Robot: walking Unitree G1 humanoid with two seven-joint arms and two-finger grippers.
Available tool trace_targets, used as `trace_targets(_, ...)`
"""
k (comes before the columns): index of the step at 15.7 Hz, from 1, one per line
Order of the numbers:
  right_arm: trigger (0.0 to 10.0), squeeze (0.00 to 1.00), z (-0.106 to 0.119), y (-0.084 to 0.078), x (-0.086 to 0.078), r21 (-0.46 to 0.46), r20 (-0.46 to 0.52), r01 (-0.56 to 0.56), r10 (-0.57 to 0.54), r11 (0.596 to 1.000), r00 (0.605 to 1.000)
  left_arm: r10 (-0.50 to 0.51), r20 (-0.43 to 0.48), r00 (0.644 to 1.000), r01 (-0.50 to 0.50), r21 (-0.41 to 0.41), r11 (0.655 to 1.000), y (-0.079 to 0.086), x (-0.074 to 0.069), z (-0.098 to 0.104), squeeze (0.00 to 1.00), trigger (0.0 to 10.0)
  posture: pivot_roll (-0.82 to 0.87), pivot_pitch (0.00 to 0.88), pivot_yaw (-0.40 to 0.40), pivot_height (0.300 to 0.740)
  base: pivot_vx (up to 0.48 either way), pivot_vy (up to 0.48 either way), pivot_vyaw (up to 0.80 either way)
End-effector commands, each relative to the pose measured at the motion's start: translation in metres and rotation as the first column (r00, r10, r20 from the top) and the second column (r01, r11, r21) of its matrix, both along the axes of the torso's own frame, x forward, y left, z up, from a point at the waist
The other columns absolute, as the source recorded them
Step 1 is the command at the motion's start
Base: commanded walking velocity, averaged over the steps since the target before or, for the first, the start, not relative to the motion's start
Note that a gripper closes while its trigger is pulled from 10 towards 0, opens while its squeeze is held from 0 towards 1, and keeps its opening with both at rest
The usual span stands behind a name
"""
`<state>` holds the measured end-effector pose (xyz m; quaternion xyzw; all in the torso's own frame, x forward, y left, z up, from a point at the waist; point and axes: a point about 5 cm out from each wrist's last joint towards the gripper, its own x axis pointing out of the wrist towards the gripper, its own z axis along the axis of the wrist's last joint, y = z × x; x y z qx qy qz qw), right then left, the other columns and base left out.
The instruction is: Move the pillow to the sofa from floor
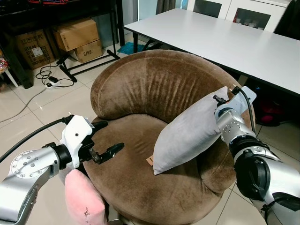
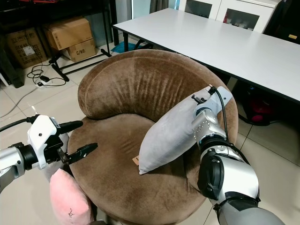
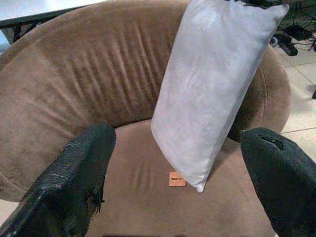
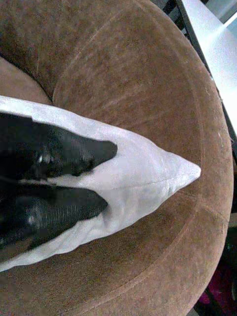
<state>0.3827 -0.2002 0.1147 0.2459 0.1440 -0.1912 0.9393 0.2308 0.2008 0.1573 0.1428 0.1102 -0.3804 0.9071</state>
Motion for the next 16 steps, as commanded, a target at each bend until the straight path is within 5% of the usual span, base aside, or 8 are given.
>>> trace_targets(1,10.0,1.0,0.023,-0.008,0.009,-0.065,0.073,0.008,-0.003,0.998,0.997,-0.019,0.006,1.0,0.019,0.004,1.0,-0.002,-0.001,0.004,0.0,10.0,0.01,0.0,-0.031,0.74,0.0,0.0,0.0)
trace_targets(4,10.0,1.0,0.044,-0.016,0.014,-0.151,0.179,-0.039,0.066,0.988,0.982,-0.005,0.017,1.0,0.005,0.008,1.0,-0.001,0.0,0.004,0.0,10.0,0.01,0.0,-0.025,0.74,0.0,0.0,0.0)
trace_targets(6,10.0,1.0,0.058,-0.024,0.016,-0.149,0.254,-0.063,0.1,0.987,0.962,0.12,0.093,0.988,-0.117,-0.037,0.992,0.0,0.003,0.008,0.0,10.0,0.0,0.0,-0.023,0.74,0.0,0.0,0.0)
trace_targets(7,10.0,1.0,0.064,-0.024,0.015,-0.226,0.293,-0.111,0.176,0.968,0.94,0.292,0.153,0.944,-0.277,-0.11,0.955,0.0,0.007,0.007,0.0,10.0,0.0,0.0,-0.033,0.74,0.0,0.0,0.0)
trace_targets(8,10.0,0.92,0.06,-0.015,0.009,-0.273,0.301,-0.181,0.262,0.945,0.917,0.411,0.166,0.897,-0.394,-0.127,0.91,0.002,0.005,-0.003,0.0,10.0,0.0,0.0,-0.038,0.74,0.0,0.0,0.0)
trace_targets(10,10.0,0.0,0.033,0.027,-0.039,-0.333,0.253,-0.342,0.433,0.879,0.865,0.519,0.171,0.838,-0.513,-0.083,0.855,0.009,-0.006,-0.019,0.0,10.0,-0.01,0.0,-0.054,0.74,0.0,0.0,0.0)
trace_targets(14,10.0,0.0,0.012,0.058,-0.086,-0.432,0.132,-0.45,0.548,0.782,0.826,0.569,0.199,0.798,-0.557,-0.117,0.822,0.003,-0.001,-0.019,0.0,10.0,-0.03,0.0,-0.038,0.74,-0.205,0.0,0.0)
trace_targets(16,10.0,0.0,0.014,0.059,-0.09,-0.448,0.111,-0.454,0.551,0.77,0.827,0.562,0.207,0.801,-0.551,-0.115,0.827,0.0,-0.001,-0.019,0.0,10.0,-0.03,0.0,-0.041,0.74,-0.289,0.0,0.0)
